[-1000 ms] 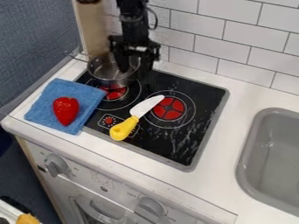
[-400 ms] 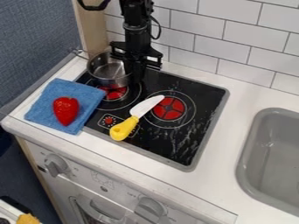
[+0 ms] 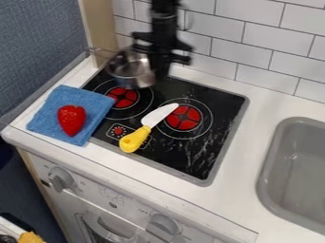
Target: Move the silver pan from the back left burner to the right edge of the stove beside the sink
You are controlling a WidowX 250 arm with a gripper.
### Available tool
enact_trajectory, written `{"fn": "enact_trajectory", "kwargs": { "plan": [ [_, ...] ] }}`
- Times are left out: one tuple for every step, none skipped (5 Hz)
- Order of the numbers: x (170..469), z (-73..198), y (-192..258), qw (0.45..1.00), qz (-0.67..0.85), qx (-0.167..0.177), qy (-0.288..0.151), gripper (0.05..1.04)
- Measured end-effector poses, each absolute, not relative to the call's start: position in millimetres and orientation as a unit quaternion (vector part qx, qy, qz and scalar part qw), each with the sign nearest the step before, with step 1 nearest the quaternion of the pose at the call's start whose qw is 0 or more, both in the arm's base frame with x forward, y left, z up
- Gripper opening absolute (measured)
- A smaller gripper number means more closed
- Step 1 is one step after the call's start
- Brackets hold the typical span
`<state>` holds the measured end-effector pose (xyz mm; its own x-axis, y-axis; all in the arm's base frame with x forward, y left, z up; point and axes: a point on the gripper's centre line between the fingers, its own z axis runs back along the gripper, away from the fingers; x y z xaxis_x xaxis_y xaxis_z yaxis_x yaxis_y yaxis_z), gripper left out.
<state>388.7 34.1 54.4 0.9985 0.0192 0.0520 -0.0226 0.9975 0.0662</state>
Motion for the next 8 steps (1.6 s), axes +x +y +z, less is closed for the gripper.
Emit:
{"fn": "enact_trajectory", "kwargs": {
  "plan": [
    [385, 58, -23, 0.999, -0.034, 0.037, -0.016, 0.082],
    [384, 54, -64, 0.998, -0.030, 0.053, -0.007, 0.082],
    [375, 27, -105, 0.997, -0.026, 0.070, 0.024, 0.081],
    [378, 16, -110, 0.997, -0.022, 0.073, 0.029, 0.077],
    [381, 11, -112, 0.996, -0.022, 0.078, 0.032, 0.104],
    [378, 6, -112, 0.996, -0.031, 0.075, 0.035, 0.268],
    [371, 15, -110, 0.997, -0.041, 0.066, 0.028, 0.543],
    [367, 56, -97, 0.998, -0.033, 0.043, -0.014, 0.842]
  ]
}}
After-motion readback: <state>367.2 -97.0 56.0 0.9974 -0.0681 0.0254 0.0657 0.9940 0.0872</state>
